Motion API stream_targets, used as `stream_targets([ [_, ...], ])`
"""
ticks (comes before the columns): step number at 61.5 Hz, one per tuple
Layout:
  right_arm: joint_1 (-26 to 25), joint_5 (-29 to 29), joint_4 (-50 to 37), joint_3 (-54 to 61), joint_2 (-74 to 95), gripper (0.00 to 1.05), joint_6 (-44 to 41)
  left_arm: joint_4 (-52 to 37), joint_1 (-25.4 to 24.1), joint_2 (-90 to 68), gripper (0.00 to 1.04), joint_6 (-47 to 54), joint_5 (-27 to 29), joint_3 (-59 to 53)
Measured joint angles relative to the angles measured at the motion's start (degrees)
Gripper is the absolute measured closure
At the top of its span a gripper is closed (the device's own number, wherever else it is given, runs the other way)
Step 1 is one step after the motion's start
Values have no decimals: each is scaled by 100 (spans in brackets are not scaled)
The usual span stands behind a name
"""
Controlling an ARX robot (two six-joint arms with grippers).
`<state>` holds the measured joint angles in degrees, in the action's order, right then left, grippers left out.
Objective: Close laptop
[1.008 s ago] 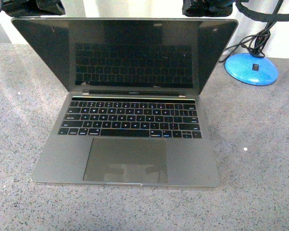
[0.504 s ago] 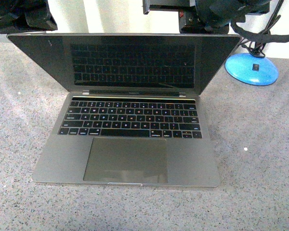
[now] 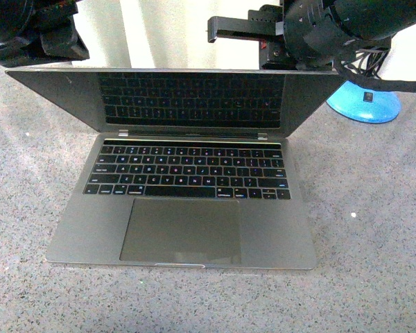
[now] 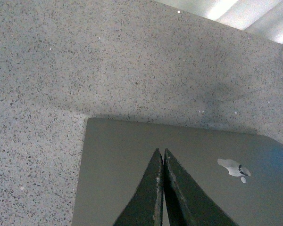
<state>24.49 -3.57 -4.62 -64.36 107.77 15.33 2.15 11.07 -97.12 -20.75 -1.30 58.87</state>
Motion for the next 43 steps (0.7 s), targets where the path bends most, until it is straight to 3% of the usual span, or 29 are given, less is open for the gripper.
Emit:
stream_targets([
  [43,68,20,-505,778,-68,104,431,-343,111,297,101,-315,-52,-820],
])
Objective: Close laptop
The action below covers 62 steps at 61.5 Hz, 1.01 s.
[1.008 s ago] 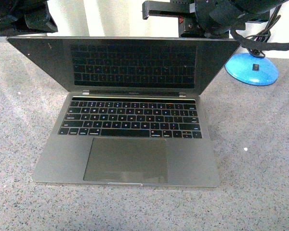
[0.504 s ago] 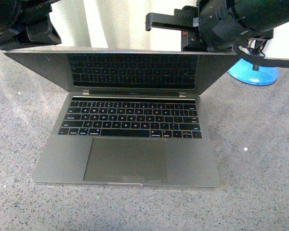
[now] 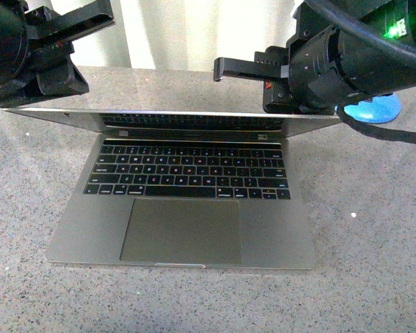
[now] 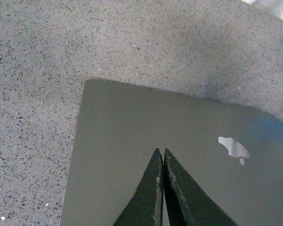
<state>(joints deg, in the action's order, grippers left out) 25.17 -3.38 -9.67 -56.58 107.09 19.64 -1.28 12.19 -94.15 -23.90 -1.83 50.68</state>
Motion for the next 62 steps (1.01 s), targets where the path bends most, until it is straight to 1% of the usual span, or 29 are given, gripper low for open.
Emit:
stream_targets([
  [62,-46,59,-175,442,24,104,170,-302,116,-175,101,-168,-20,-404],
])
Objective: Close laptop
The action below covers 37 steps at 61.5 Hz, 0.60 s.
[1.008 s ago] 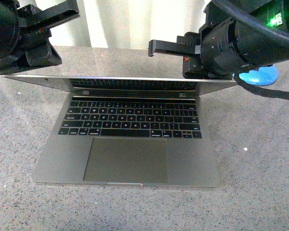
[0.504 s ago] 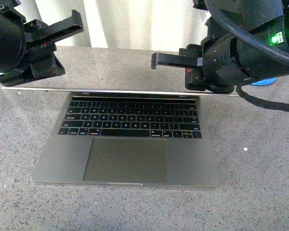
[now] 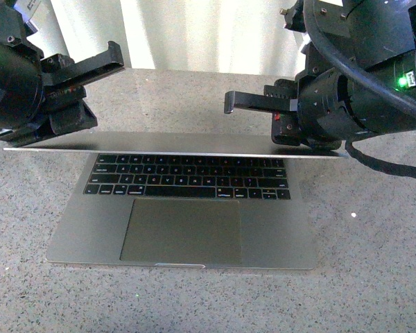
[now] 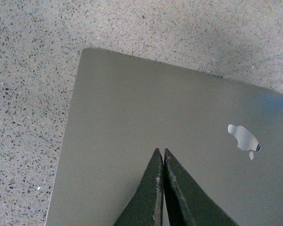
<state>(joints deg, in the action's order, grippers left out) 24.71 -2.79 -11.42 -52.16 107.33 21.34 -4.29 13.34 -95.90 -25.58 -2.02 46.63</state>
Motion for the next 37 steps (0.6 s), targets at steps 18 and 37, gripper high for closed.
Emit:
stream_targets([
  [18,74,0,-116,109,83,104,66,-122,0,-52,101,-50,-26,-153],
  [37,127,13,-227,232,125,104,142,-286,7,-184,101,-155,-61,-254],
])
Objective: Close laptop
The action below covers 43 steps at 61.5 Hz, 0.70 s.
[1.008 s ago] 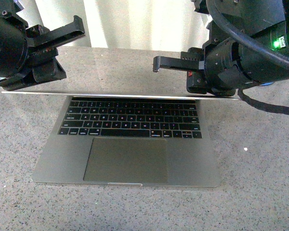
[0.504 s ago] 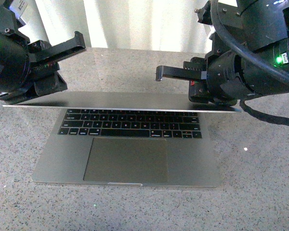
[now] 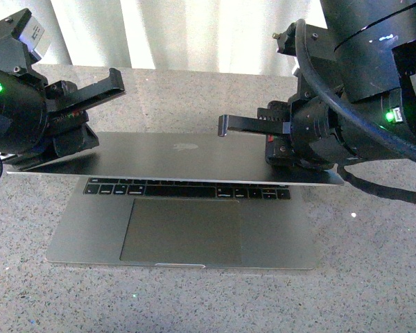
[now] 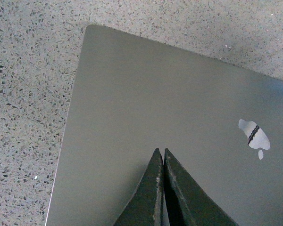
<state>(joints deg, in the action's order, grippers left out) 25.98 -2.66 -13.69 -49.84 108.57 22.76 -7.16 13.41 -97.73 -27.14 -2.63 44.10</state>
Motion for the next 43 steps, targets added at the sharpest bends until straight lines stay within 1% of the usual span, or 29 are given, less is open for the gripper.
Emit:
stream_targets([
  [43,-7,59,-284,267,181,104,111,-319,74,-212,101,-192,-42,-284],
])
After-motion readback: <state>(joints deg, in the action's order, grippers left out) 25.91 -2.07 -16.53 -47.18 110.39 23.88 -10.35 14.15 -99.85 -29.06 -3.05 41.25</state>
